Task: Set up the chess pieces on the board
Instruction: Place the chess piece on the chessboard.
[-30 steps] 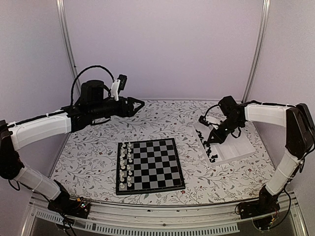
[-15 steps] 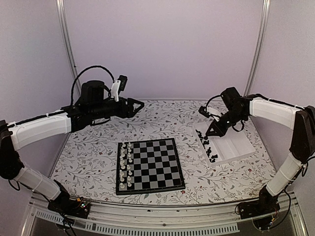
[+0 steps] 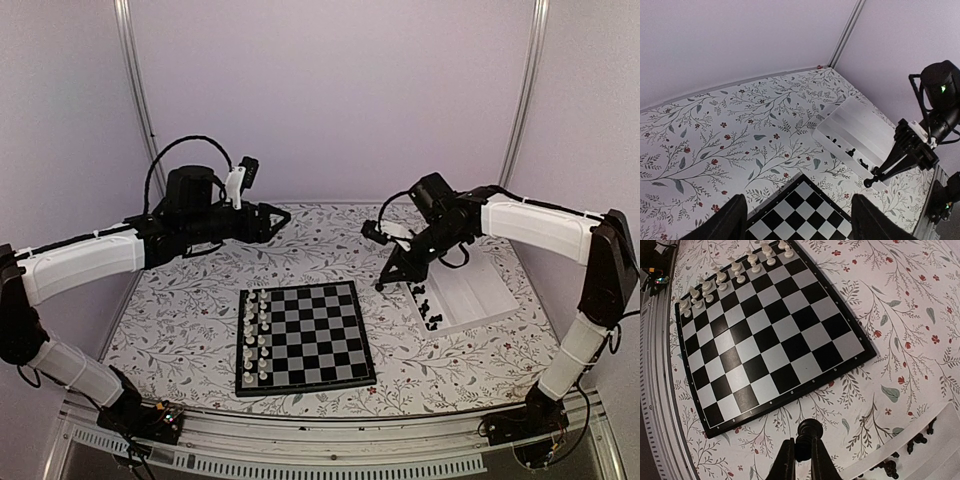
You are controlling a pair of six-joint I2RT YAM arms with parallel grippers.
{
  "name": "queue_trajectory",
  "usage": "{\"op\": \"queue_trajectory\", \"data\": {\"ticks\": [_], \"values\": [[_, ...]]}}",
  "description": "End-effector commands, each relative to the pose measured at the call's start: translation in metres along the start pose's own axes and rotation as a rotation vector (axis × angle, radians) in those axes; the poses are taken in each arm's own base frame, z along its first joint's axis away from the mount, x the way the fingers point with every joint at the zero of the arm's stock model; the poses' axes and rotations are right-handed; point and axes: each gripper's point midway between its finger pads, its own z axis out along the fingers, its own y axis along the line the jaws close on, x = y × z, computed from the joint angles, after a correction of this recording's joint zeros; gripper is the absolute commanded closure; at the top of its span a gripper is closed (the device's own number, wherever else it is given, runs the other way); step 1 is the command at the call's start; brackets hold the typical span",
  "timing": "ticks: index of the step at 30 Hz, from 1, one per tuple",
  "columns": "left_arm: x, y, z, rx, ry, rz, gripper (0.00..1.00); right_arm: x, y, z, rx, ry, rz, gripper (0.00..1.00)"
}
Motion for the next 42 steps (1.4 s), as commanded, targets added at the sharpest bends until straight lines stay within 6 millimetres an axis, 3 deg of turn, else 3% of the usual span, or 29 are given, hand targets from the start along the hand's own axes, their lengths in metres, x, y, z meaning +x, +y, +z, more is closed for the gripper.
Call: {"op": "queue_trajectory", "data": {"ticks": [1, 10, 16, 26, 37, 42], "values": [[-0.008, 0.0, -0.007, -0.02, -0.017, 0.025, 0.27, -0.01, 0.021, 0.02, -0.056, 0.018, -0.058, 0.96], [0.004, 0.005, -0.008, -0.04, 0.022, 0.016, 0.27, -0.011, 0.055, 0.053, -0.115, 0.079, -0.141, 0.96], [0.006, 0.006, -0.01, -0.044, 0.029, 0.012, 0.27, -0.006, 0.067, 0.074, -0.148, 0.127, -0.161, 0.96], [0.01, 0.01, -0.013, -0.063, 0.033, 0.013, 0.27, 0.006, 0.066, 0.097, -0.156, 0.181, -0.153, 0.96], [0.011, 0.011, -0.013, -0.064, 0.038, 0.01, 0.27, 0.016, 0.067, 0.107, -0.16, 0.218, -0.147, 0.96], [0.012, 0.012, -0.012, -0.065, 0.042, 0.011, 0.27, 0.017, 0.067, 0.107, -0.161, 0.221, -0.144, 0.91]]}}
